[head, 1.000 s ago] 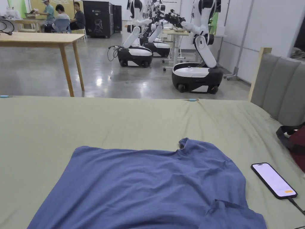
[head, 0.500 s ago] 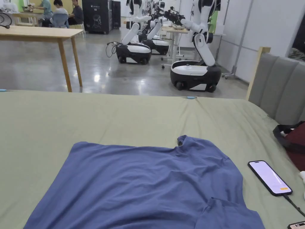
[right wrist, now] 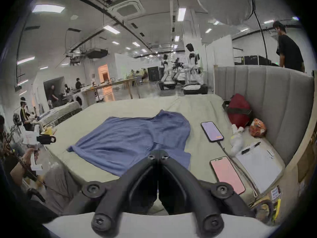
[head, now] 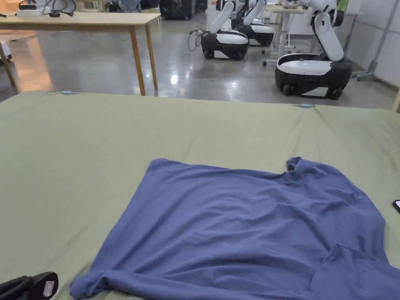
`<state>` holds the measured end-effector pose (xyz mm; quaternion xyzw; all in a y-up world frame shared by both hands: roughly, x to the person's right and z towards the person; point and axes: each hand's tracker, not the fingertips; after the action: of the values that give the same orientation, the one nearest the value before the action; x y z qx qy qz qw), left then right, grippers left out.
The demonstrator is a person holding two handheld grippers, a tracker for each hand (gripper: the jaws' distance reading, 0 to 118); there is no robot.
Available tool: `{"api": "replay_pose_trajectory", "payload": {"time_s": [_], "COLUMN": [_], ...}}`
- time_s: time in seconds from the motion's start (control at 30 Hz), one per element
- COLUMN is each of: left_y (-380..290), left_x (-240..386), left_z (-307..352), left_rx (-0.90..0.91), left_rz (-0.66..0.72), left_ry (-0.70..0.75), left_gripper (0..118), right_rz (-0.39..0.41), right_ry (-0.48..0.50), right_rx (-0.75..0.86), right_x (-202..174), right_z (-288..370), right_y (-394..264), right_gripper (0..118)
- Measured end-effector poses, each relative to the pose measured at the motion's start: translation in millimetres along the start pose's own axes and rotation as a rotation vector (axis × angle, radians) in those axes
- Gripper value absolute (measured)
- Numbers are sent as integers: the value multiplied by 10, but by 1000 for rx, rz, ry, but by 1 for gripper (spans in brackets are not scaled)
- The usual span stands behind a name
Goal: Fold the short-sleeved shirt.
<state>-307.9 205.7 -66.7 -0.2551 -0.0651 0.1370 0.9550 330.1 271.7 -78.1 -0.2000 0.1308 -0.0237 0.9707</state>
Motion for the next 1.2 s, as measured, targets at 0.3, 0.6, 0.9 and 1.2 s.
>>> {"api": "replay_pose_trajectory", "payload": {"time_s": [0.3, 0.6, 0.9, 1.2], "left_y": [-114, -344, -426, -310], "left_x": [-190, -268, -237, -47], "left_z": [-857, -1014, -915, -832], "left_rx": [-173, -203, -143, -149], "left_rz": [-55, -104, -145, -140], "left_ry": [70, 75, 83, 69], "left_gripper": [73, 73, 7, 7], "right_rz": [30, 53, 122, 124], "right_ry": [82, 86, 5, -9], "right_rx": [-7, -56, -167, -424], "right_x": [-205, -354, -157, 359], "right_z": [-84, -160, -470, -1127], "right_y": [86, 71, -72, -630], "right_gripper": [1, 1, 1, 111]}}
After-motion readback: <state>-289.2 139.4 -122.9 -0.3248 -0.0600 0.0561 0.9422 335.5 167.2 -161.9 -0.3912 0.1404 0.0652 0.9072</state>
